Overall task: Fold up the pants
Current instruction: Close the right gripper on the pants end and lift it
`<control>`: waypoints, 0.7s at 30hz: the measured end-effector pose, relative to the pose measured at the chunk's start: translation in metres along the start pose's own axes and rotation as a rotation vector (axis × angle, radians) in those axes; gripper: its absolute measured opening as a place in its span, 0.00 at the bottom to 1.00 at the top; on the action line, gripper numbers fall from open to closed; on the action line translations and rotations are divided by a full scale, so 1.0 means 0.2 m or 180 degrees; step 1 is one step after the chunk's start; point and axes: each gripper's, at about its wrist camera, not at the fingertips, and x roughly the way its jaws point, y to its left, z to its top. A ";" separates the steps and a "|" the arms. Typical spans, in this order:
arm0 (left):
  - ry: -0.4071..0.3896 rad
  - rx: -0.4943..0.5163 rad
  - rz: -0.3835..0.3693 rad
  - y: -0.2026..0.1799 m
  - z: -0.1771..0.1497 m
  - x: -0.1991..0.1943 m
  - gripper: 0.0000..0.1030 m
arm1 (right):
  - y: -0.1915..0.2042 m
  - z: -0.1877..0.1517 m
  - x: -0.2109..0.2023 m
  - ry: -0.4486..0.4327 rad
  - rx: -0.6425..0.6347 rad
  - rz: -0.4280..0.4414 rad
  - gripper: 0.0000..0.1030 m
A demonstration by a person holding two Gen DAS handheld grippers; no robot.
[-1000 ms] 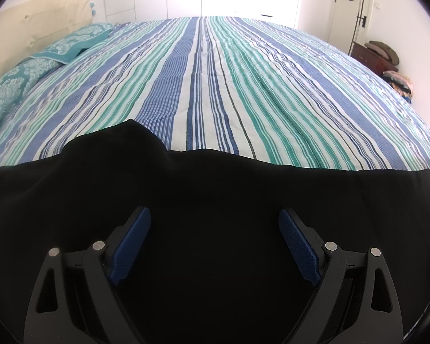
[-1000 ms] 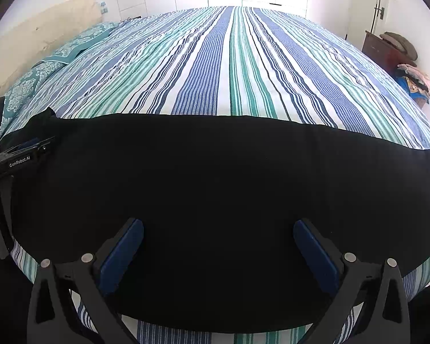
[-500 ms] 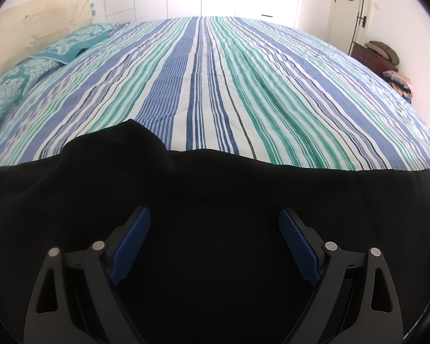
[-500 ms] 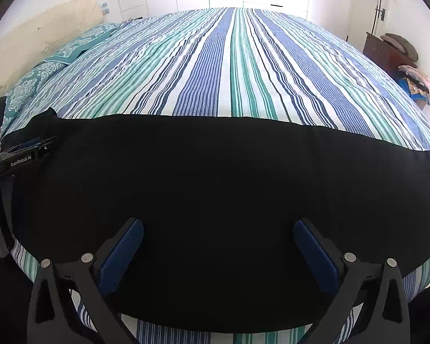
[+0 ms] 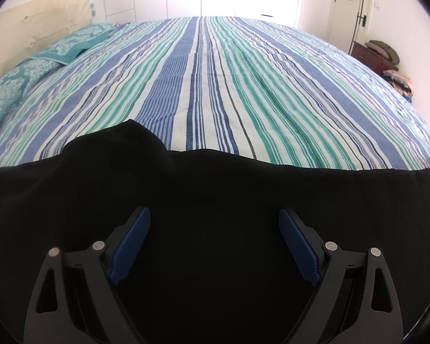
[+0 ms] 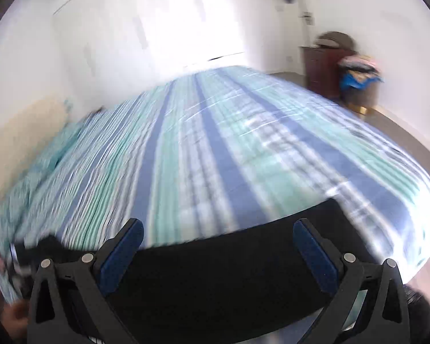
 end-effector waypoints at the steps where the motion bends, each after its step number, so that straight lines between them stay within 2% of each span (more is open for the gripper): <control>1: 0.0000 -0.0003 -0.0003 0.00 0.00 0.00 0.90 | -0.13 0.05 -0.02 -0.0007 0.0161 -0.0030 1.00; 3: -0.0009 -0.0001 0.0001 0.00 -0.01 0.00 0.90 | -0.41 0.14 -0.05 0.0047 0.0535 -0.0055 1.00; 6: 0.0004 -0.0013 -0.0014 0.00 -0.01 0.00 0.90 | -0.78 0.20 0.03 0.0486 0.0967 0.0068 1.00; 8: 0.0029 -0.0056 -0.0081 0.02 -0.01 0.00 0.90 | -0.92 0.17 0.11 0.0811 0.1014 0.0249 1.00; 12: 0.0155 0.0044 -0.0240 0.03 0.01 -0.01 0.91 | -1.01 0.10 0.25 0.1405 0.0956 0.0809 1.00; 13: 0.0214 0.0022 -0.0289 0.04 0.03 -0.01 0.91 | -1.01 0.07 0.28 0.1556 0.0901 0.0874 1.00; 16: 0.0388 -0.0250 -0.0430 0.08 0.06 -0.01 0.91 | -0.96 0.02 0.35 0.1834 0.0642 0.0997 0.96; 19: 0.0601 -0.0591 -0.0486 0.11 0.09 -0.01 0.91 | -0.95 0.01 0.41 0.1977 0.0585 0.1201 0.80; 21: 0.0678 -0.0824 -0.0455 0.13 0.09 0.00 0.91 | -0.93 0.03 0.45 0.2083 0.0340 0.1177 0.80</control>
